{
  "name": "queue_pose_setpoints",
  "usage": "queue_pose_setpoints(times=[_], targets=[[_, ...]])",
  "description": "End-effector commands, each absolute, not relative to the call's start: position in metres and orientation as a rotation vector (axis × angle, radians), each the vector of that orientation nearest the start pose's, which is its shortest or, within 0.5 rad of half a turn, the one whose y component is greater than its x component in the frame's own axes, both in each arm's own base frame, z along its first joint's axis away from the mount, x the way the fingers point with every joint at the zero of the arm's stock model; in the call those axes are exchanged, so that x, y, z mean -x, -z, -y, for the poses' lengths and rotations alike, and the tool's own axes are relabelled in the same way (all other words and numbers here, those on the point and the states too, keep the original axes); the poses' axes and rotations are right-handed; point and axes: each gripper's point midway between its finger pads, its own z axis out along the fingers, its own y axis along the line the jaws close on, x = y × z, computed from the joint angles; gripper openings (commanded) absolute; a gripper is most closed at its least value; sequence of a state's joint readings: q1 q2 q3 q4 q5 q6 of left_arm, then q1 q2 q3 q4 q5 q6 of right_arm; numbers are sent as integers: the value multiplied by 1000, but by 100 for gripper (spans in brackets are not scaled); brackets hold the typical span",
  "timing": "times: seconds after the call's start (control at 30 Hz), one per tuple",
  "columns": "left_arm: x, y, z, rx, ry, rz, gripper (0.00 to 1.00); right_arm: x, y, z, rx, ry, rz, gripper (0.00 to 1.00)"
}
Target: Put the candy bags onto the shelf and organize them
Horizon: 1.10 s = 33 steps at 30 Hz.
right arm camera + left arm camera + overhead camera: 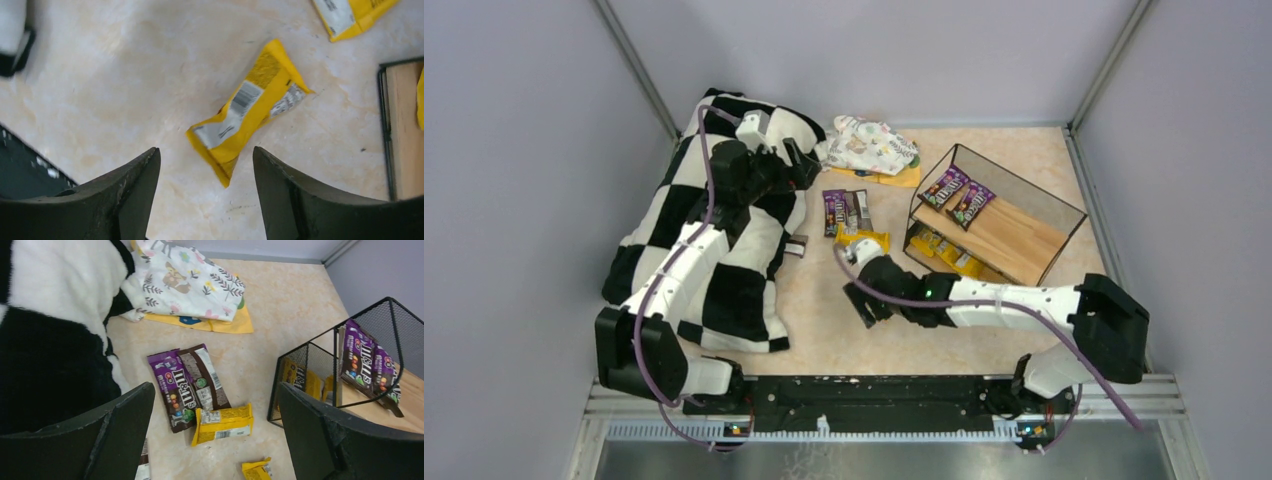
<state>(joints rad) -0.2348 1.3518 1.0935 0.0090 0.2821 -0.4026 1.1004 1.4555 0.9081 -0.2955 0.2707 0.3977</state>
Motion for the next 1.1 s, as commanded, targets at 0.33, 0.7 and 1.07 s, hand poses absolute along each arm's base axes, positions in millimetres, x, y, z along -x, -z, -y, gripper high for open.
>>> queue_pose_setpoints(times=[0.33, 0.7, 1.07], targets=[[-407, -332, 134, -39, 522, -1700, 98, -172, -93, -324, 1489, 370, -1780, 66], [-404, -330, 131, -31, 511, -1718, 98, -175, -48, -317, 1542, 548, -1757, 49], [-405, -329, 128, -22, 494, -1719, 98, -183, -53, -316, 1465, 607, -1749, 15]])
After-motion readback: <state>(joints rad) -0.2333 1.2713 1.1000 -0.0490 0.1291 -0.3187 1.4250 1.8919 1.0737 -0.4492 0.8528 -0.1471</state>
